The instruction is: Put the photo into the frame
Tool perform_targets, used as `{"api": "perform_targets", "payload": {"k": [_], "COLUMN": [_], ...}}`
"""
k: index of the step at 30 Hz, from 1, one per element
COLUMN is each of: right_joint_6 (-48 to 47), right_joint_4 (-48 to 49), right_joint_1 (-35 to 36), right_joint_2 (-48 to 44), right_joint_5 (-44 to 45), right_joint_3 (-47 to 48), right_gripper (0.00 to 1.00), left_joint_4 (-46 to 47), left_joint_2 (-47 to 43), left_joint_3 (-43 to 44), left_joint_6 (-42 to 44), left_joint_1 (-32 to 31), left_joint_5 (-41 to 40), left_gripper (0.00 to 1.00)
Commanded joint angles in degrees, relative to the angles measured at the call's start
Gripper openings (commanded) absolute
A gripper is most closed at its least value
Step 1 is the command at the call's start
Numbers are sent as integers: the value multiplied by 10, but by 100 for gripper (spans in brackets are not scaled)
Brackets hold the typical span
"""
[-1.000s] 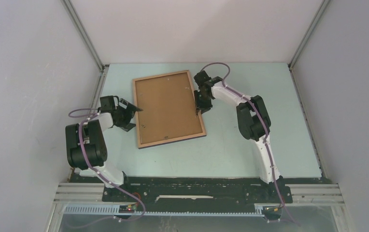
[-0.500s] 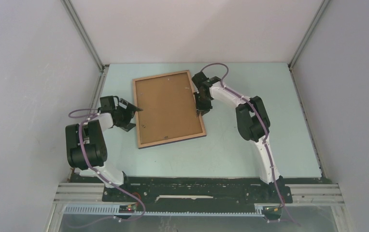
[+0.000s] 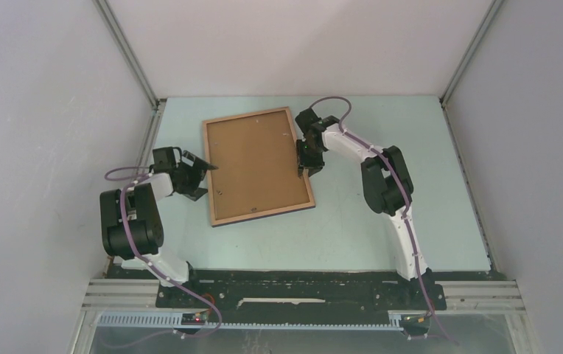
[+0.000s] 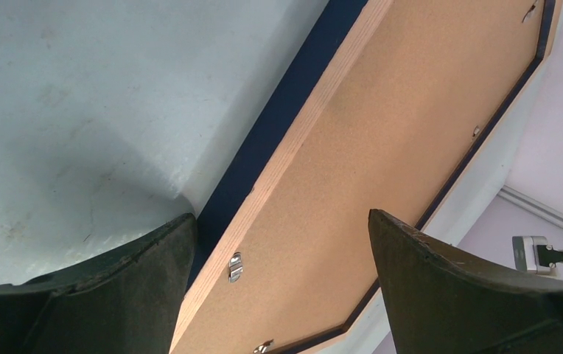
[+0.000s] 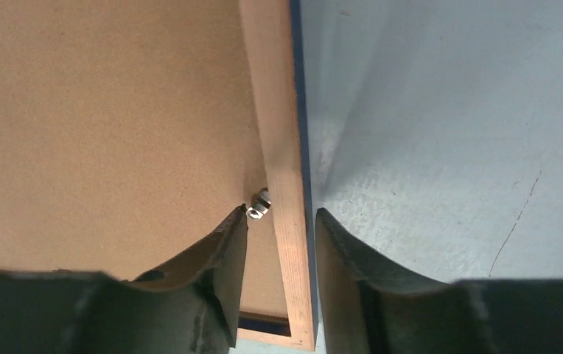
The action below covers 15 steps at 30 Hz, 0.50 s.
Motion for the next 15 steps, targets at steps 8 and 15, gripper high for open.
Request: {"api": "perform_targets", "payload": {"k": [8,15], "right_joint_6": [92,136], "right_joint_4": [6,-19], "right_joint_1": [21,11], "right_joint_2": [-69,-48], "right_joint_5": [101,151], "right_joint_3": [-24,-27], "right_gripper": [64,66], "left_joint_4": [112,107], "left_joint_2": [-75,-120], "left_joint_3": [-145,-160], "left_joint_6": [-119,-119], "left_joint_1": [-33,-44], "left_joint_5": [51,45], "left_gripper": [95,95]}}
